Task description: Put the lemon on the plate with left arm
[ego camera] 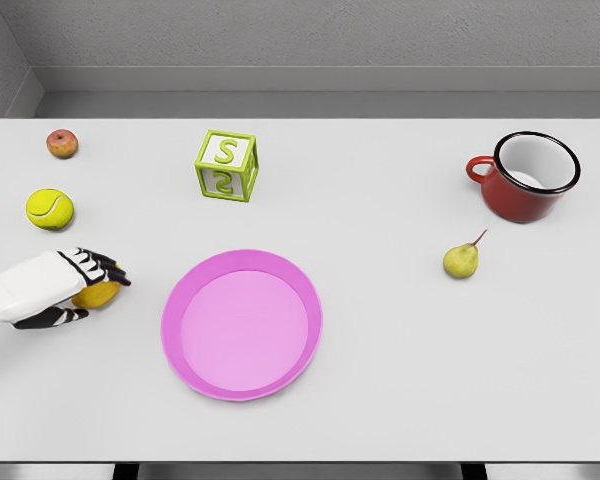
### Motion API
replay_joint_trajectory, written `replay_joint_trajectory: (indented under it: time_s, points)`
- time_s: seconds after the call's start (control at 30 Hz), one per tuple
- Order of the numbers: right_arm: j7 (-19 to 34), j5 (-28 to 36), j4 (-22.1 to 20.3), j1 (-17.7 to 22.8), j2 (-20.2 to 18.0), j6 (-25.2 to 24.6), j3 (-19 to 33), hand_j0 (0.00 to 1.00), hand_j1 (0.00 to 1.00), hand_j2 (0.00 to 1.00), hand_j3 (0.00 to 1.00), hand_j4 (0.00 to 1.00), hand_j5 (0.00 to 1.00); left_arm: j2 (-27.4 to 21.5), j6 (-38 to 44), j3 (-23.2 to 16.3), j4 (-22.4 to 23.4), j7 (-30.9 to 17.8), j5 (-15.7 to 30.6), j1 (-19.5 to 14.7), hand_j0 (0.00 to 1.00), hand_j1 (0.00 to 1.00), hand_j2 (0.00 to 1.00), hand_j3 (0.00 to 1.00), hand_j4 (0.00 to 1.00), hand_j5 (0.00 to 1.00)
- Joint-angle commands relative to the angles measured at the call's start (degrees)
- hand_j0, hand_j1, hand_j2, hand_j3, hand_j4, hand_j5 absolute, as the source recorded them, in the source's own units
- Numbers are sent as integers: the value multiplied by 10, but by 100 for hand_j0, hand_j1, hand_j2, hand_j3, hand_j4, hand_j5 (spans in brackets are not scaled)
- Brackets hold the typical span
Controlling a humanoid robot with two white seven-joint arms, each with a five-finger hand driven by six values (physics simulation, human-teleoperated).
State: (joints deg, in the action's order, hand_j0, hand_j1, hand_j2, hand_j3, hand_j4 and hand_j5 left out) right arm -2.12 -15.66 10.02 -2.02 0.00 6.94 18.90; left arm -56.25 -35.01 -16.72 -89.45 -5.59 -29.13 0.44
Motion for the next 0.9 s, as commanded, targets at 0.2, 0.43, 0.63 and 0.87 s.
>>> replay_joint_trajectory:
  time_s: [0.2, 0.43, 0.63, 0.87]
  points:
    - [0, 0, 0, -1, 0, 0, 0, 100, 100, 100, 100, 100, 100, 1, 0, -6, -2, 0, -10, 1, 61, 61, 61, 61, 61, 61]
    - [0, 0, 0, -1, 0, 0, 0, 100, 100, 100, 100, 100, 100, 1, 0, -4, -6, 0, -8, -2, 55, 55, 55, 55, 55, 55]
    - [0, 0, 0, -1, 0, 0, 0, 100, 100, 100, 100, 100, 100, -1, 0, -2, -28, 1, -3, -19, 55, 55, 55, 55, 55, 55]
    - [0, 0, 0, -1, 0, 0, 0, 100, 100, 100, 100, 100, 100, 7, 0, -6, -69, 0, -7, -34, 55, 55, 55, 55, 55, 55]
